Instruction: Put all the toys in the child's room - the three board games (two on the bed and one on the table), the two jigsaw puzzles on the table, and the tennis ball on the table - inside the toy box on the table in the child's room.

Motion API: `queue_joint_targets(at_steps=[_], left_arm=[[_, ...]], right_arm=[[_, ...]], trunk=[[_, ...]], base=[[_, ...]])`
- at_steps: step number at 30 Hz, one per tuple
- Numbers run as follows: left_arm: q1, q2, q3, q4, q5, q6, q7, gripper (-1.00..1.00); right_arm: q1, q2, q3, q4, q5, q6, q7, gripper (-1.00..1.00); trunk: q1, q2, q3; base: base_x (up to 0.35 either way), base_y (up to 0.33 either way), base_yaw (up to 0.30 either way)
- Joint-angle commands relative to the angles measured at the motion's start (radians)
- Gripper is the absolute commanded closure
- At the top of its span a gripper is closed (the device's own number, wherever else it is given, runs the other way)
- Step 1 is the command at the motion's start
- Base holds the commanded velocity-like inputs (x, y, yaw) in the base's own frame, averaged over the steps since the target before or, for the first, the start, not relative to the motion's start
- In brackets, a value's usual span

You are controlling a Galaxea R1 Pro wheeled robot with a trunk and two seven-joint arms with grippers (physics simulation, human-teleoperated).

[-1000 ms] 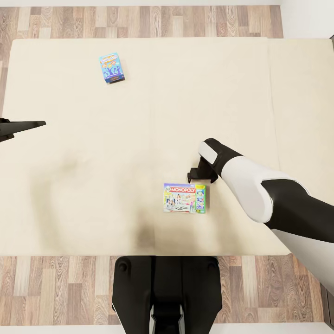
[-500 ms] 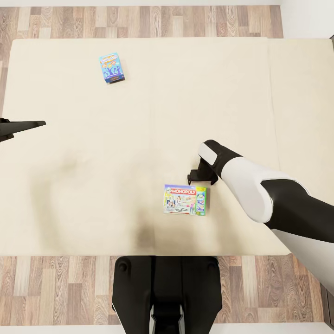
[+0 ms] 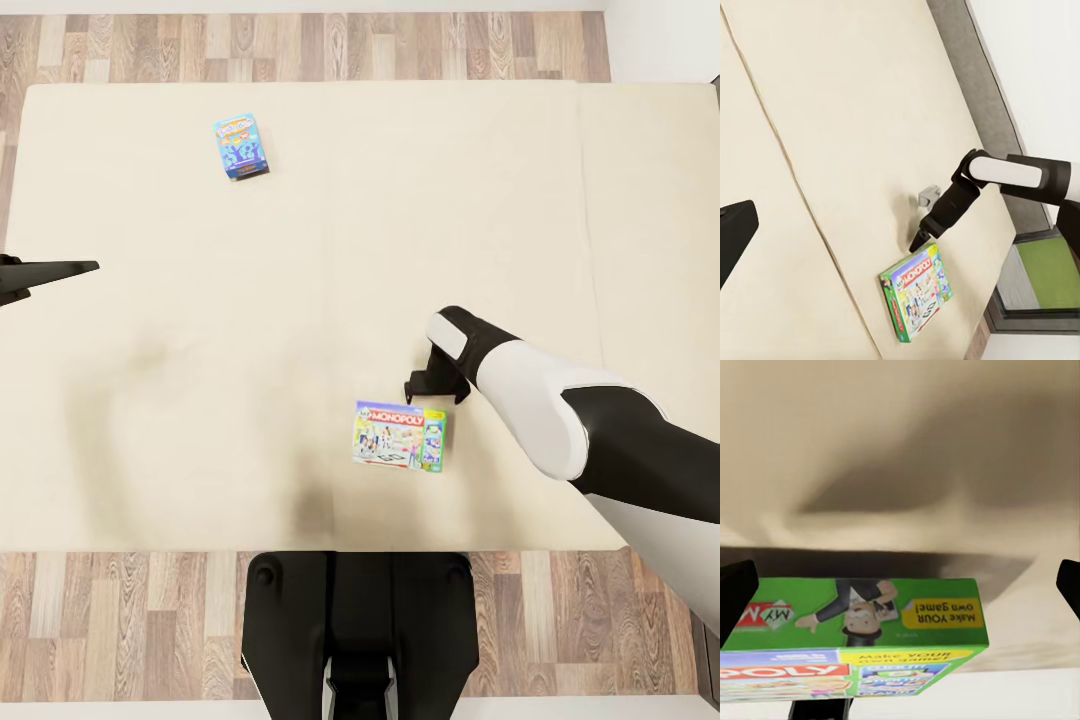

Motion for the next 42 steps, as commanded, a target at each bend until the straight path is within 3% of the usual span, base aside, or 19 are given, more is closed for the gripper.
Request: queue_joint_targets(at_steps=[1,42], left_arm=[[0.0,0.0,0.0,0.0,-0.001,0.011,-0.004,-1.0],[0.0,0.0,-0.002,0.0,-0.001,0.011,-0.004,-1.0]], right_arm=[[0.0,0.0,-0.001,-0.001,-0.01,0.002,-0.01,-1.0],[0.025,0.0,0.0,0.002,-0.008,0.002,-0.01,-1.0]], trunk=[[0.001,-0.002,-0.001],[0.001,-0.002,-0.001]], base=[[0.0,0.0,0.0],[0.0,0.0,0.0]])
